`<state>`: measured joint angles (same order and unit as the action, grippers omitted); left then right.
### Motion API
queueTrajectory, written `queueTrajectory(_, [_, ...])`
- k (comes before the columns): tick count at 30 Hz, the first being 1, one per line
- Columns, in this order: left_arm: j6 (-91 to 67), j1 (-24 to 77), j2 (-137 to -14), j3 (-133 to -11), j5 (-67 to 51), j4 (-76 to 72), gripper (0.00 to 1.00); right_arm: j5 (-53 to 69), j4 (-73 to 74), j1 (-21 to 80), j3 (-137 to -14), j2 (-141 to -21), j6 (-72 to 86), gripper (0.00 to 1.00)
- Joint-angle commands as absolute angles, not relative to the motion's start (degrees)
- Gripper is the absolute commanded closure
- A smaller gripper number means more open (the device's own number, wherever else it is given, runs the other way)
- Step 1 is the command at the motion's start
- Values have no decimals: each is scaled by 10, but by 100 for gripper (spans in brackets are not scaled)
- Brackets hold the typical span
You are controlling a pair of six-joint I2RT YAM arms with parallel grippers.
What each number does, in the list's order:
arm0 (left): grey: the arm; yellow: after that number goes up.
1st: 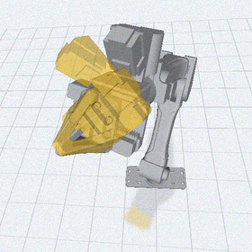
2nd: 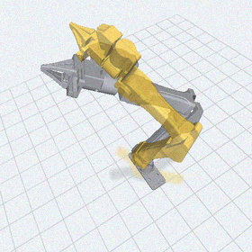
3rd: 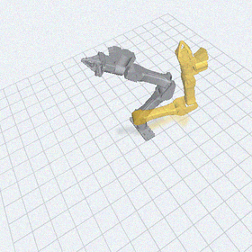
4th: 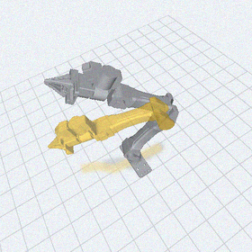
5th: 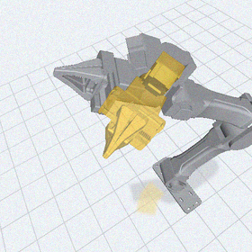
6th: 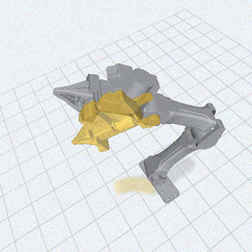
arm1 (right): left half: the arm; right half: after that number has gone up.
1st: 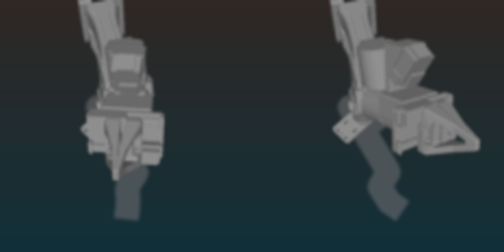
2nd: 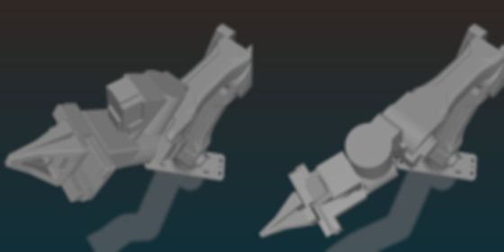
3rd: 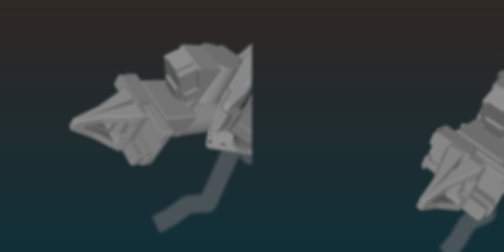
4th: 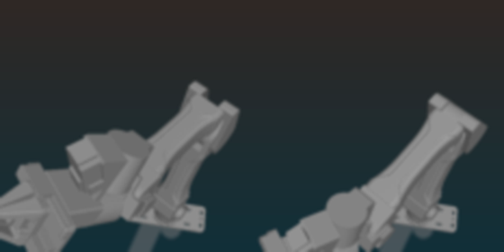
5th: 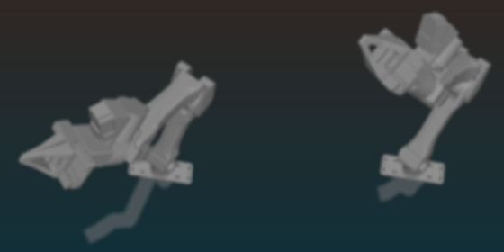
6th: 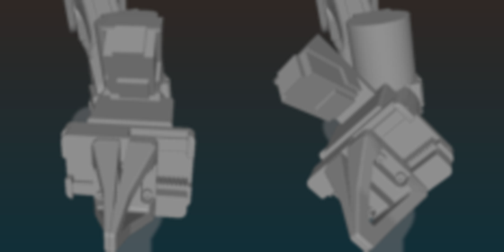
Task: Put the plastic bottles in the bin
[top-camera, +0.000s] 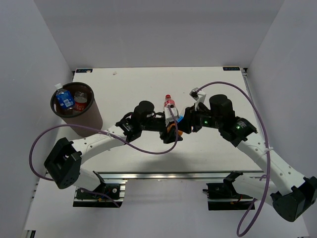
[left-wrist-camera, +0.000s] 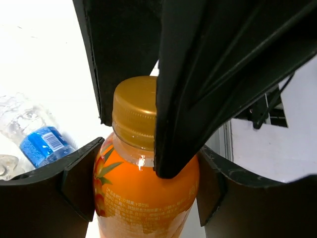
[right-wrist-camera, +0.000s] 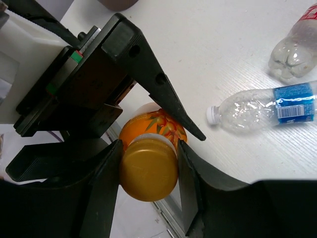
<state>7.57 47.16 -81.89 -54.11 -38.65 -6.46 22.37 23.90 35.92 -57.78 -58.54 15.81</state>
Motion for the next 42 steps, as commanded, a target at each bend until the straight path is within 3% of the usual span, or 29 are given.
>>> queueTrajectory(1, [45, 472, -797, -558, -311, -110, 80, 217, 213, 364, -593, -571, 154, 51])
queueTrajectory(2, [39, 471, -788, -556, -295, -118, 86, 202, 201, 364, -592, -565, 152, 20])
queueTrajectory(4, [33, 470, -778, -555, -229, -120, 89, 166, 184, 363, -590, -557, 160, 11])
queueTrajectory(8, [17, 454, -747, -561, -56, -87, 99, 4, 150, 357, -591, -522, 171, 11])
queueTrajectory(14, [-67, 347, -678, -605, 238, -20, 95, -184, 172, 301, -571, -518, 204, 11])
queueTrajectory(18, [-119, 201, -658, -649, 322, 35, 93, -161, 189, 226, -538, -554, 254, 11])
queueTrajectory(25, [-110, 77, -665, -668, 407, 38, 93, -100, 146, 170, -512, -562, 239, 11])
queueTrajectory(28, [-167, 38, -684, -683, 449, 83, 74, -109, 149, 164, -507, -567, 239, 11])
queueTrajectory(32, [-225, 33, -708, -697, 474, 149, 69, -87, 149, 160, -512, -584, 233, 11])
queueTrajectory(33, [-227, 33, -716, -689, 489, 149, 54, -81, 152, 160, -513, -589, 231, 11])
queueTrajectory(35, [-232, 33, -725, -690, 539, 170, 38, -63, 162, 159, -521, -603, 229, 11])
queueTrajectory(37, [-229, 33, -730, -686, 548, 175, 30, -44, 169, 159, -523, -615, 223, 11])
queueTrajectory(40, [-219, 33, -728, -682, 521, 165, 4, -33, 177, 163, -526, -643, 217, 11])
queueTrajectory(42, [-222, 33, -726, -686, 519, 167, 2, -33, 187, 177, -538, -670, 215, 11])
